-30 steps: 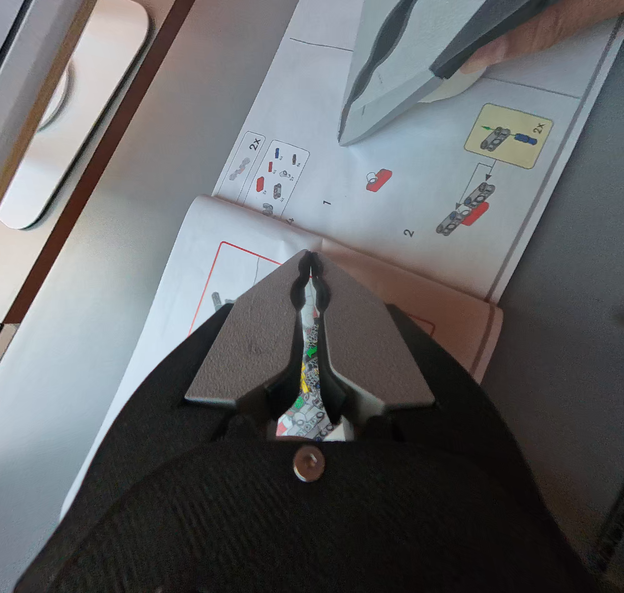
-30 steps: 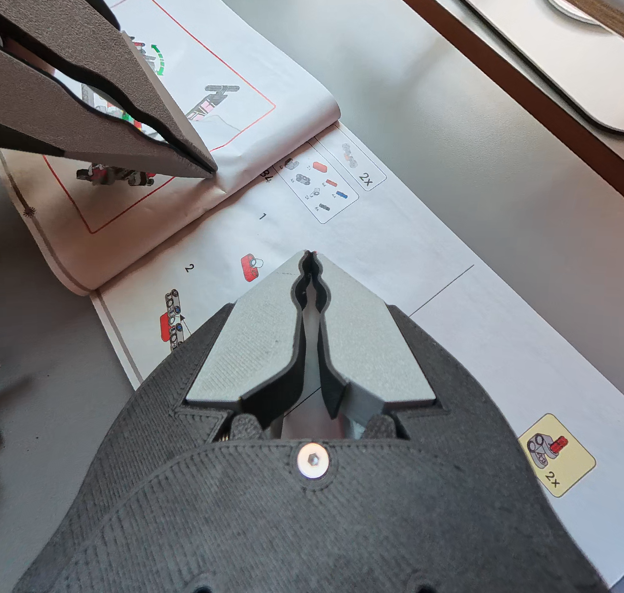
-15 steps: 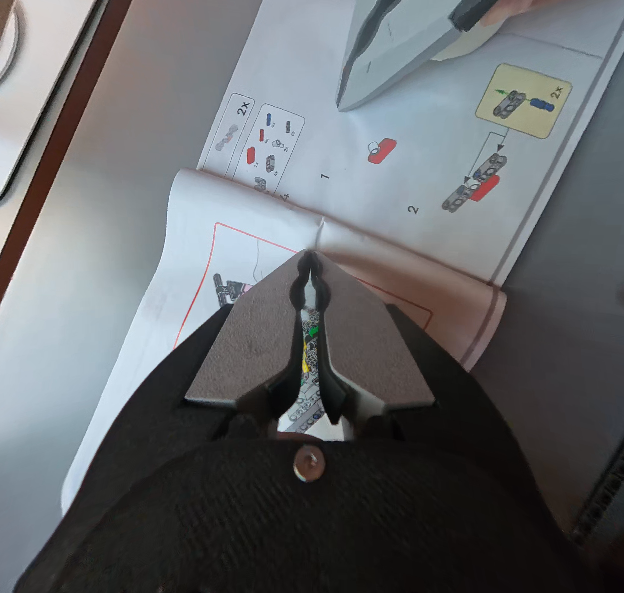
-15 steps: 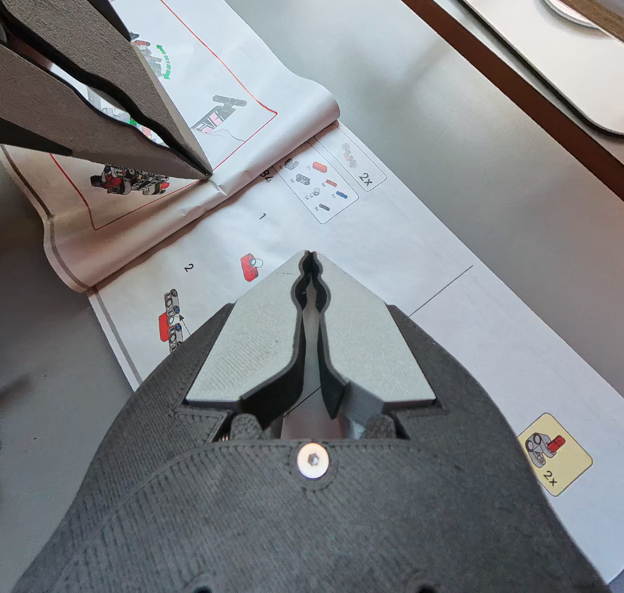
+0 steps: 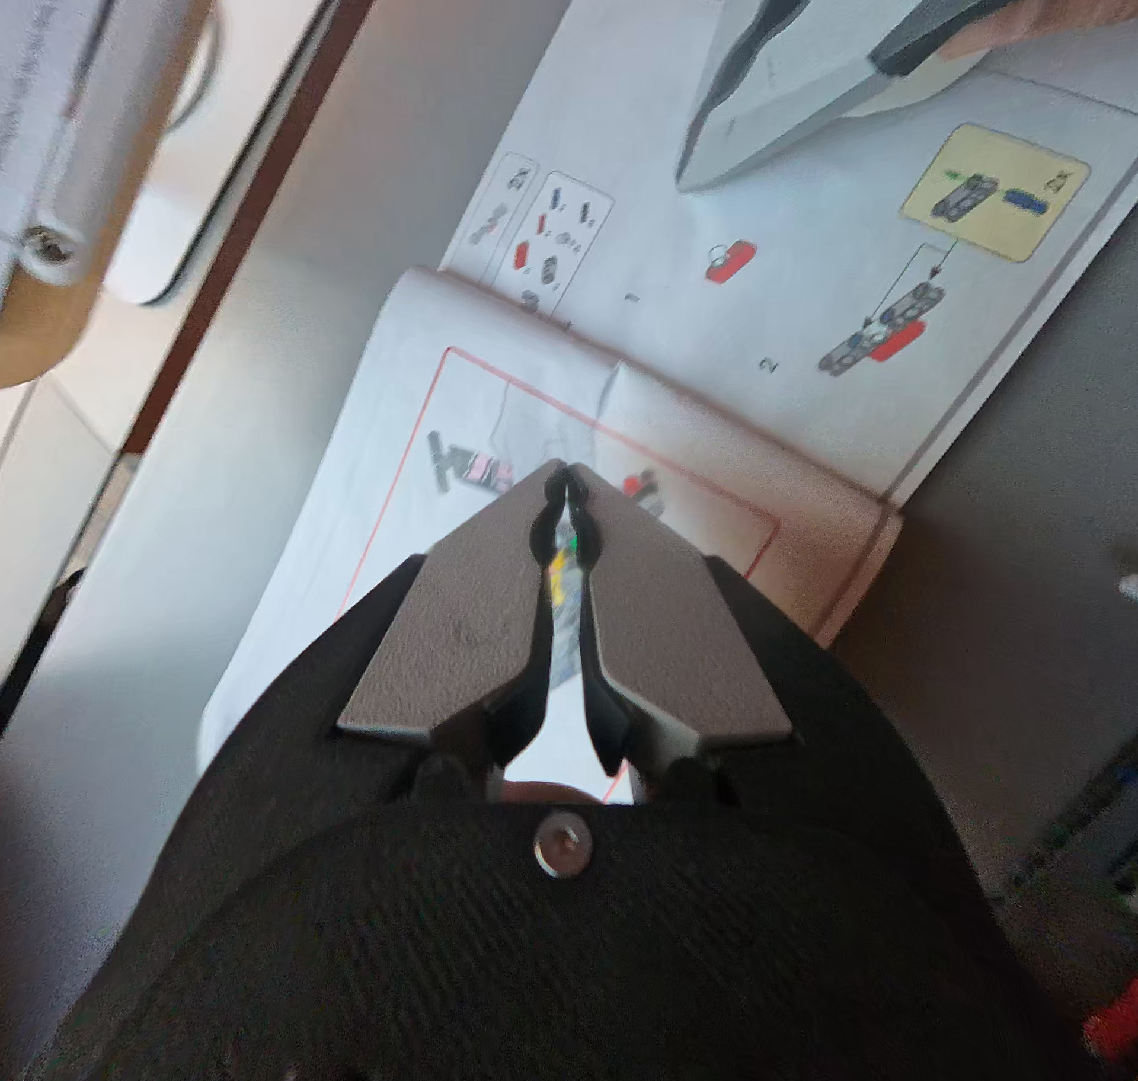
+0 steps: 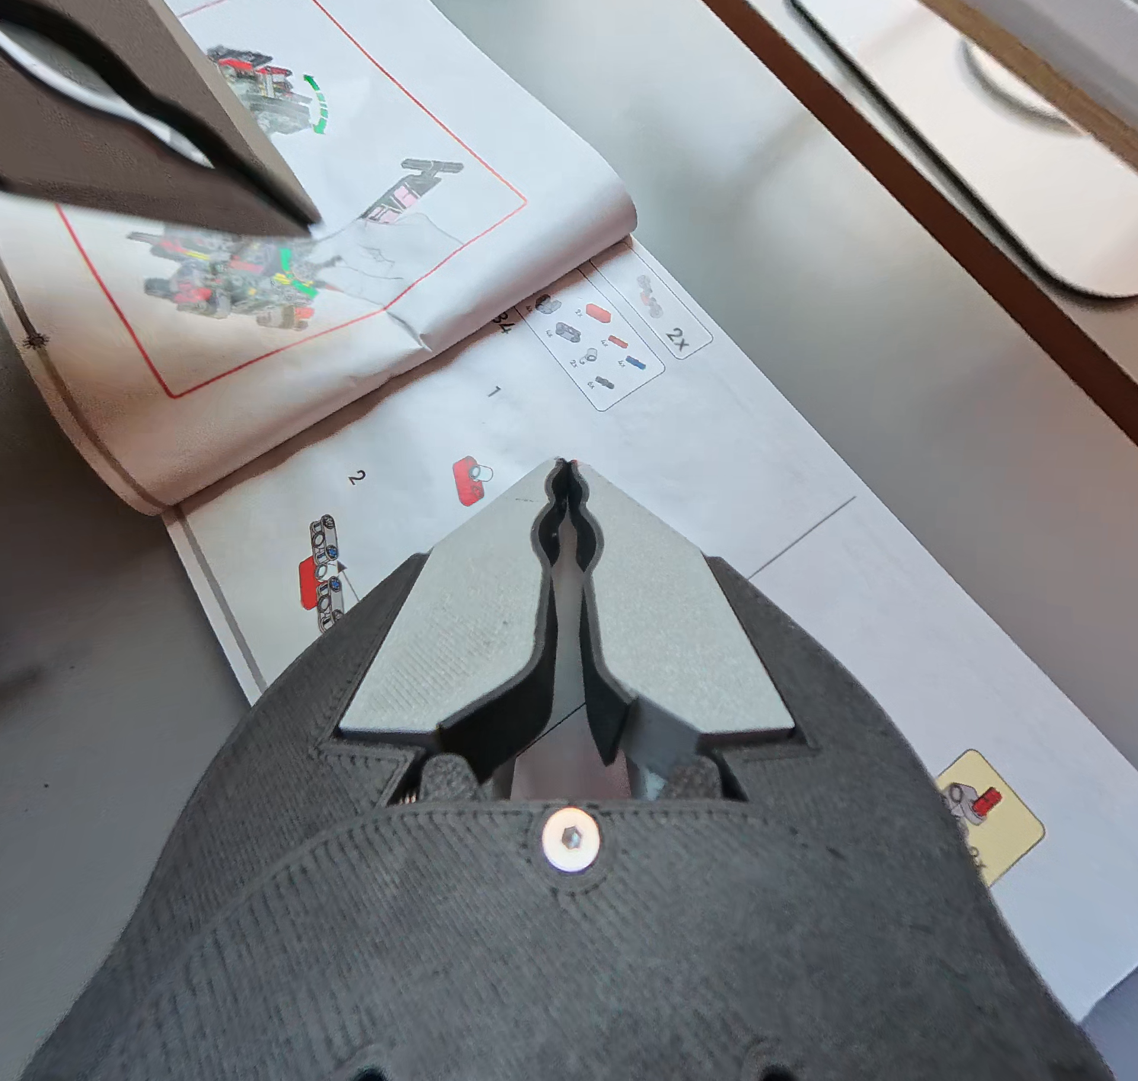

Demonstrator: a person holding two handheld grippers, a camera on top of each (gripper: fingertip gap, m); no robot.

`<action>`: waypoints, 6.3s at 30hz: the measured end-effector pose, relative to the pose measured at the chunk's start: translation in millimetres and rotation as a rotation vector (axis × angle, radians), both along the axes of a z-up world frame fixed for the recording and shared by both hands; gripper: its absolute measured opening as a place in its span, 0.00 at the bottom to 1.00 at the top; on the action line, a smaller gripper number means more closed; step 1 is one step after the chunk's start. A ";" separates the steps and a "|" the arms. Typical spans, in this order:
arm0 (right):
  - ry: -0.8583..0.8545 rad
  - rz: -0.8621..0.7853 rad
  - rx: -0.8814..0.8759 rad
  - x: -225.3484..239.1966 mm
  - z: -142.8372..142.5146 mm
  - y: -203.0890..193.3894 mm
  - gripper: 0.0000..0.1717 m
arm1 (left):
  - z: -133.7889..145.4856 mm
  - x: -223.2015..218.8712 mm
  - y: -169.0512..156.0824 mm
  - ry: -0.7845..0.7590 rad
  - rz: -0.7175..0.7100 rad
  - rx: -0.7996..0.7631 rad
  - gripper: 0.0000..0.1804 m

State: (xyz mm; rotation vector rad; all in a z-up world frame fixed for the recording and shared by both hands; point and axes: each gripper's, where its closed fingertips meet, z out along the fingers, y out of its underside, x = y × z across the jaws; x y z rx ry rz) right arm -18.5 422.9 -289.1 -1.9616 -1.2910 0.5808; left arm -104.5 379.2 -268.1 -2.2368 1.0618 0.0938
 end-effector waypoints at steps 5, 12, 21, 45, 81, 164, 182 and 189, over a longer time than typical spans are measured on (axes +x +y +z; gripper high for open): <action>0.086 0.011 0.107 -0.5 19.1 -2.1 0.00 | 62.5 -97.9 -49.2 0.121 0.175 0.035 0.00; 0.244 -0.030 0.163 5.1 46.5 2.6 0.09 | 77.4 -250.3 -153.9 0.071 0.556 -0.109 0.17; 0.379 0.245 -0.063 -1.0 85.8 -88.5 0.10 | 41.1 -180.0 -224.9 -0.178 0.399 -0.170 0.20; 0.005 0.549 0.020 27.7 11.9 -234.2 0.40 | -11.6 -83.3 -242.3 -0.551 0.016 -0.367 0.46; -0.120 0.624 0.121 50.0 -6.5 -210.2 0.03 | -1.5 -116.3 -300.0 -0.647 0.125 -0.277 0.48; 0.267 0.412 0.040 25.4 39.4 -148.7 0.13 | -3.8 -314.1 -160.2 0.036 0.699 -0.363 0.03; 0.440 0.423 -0.143 16.5 66.4 -168.3 0.13 | 52.6 56.5 -113.4 0.755 -0.572 0.682 0.02; 0.474 0.416 -0.149 10.3 73.1 -172.1 0.14 | 56.5 83.9 -111.9 0.786 -0.638 0.749 0.02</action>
